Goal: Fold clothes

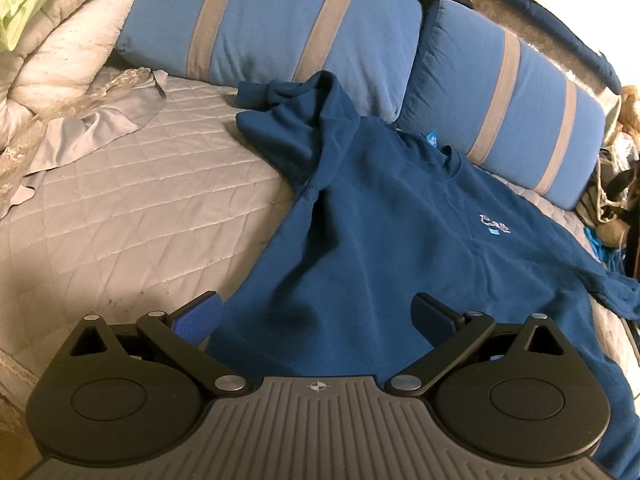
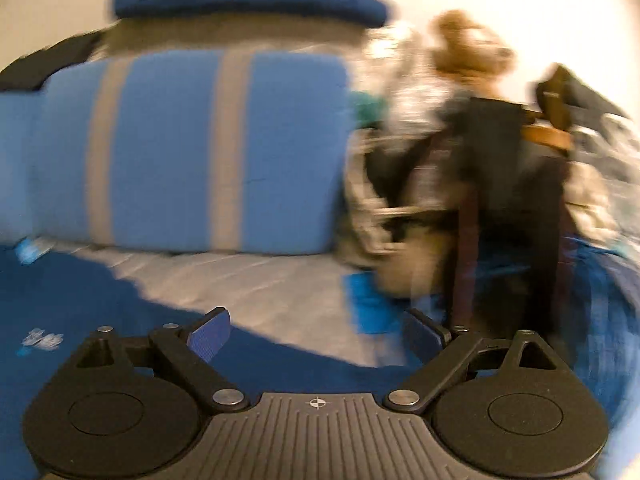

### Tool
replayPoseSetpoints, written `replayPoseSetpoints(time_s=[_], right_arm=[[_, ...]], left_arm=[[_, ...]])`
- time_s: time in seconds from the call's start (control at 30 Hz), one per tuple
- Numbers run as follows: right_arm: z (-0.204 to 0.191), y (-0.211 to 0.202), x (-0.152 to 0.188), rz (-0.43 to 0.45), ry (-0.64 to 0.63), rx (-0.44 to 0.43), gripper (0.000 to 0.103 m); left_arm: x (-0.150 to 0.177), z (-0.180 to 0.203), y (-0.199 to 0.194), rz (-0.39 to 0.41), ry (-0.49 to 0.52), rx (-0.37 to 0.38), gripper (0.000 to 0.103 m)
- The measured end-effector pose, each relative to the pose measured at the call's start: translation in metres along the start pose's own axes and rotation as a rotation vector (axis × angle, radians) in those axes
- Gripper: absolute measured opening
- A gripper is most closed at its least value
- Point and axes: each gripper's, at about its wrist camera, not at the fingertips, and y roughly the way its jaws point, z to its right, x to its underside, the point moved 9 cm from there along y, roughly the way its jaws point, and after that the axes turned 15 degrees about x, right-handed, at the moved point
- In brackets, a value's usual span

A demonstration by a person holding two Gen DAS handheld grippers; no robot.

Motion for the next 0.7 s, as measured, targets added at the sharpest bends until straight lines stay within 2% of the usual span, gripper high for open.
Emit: replayPoseSetpoints(time_s=[0.13, 0.3, 0.5, 0.57, 0.6, 0.67, 0.7], right_arm=[[-0.067, 0.016, 0.002, 0.001, -0.099, -0.094, 0.091], [-0.128, 0.052, 0.004, -0.011, -0.213, -0.127, 0.084], [-0.142, 0.082, 0.006, -0.032, -0.221, -0.085, 0.079], [-0.145, 0.090, 0.007, -0.038, -0.220, -0.069, 0.071], [-0.146, 0.095, 0.007, -0.041, -0.219, -0.061, 0.058], [-0.149, 0.104, 0.008, -0.048, -0.218, -0.046, 0.012], [-0.150, 0.108, 0.008, -0.051, -0.217, -0.038, 0.008]], left_arm=[[0.000, -0.002, 0.000, 0.001, -0.011, 0.008, 0.103], [0.000, -0.002, 0.001, 0.001, -0.018, 0.009, 0.103], [0.000, -0.003, 0.004, -0.006, -0.031, 0.014, 0.103], [0.000, -0.004, 0.006, -0.008, -0.036, 0.018, 0.103], [0.000, -0.004, 0.006, -0.009, -0.039, 0.020, 0.103], [0.000, -0.005, 0.007, -0.012, -0.041, 0.023, 0.103], [0.000, -0.005, 0.008, -0.012, -0.043, 0.024, 0.103]])
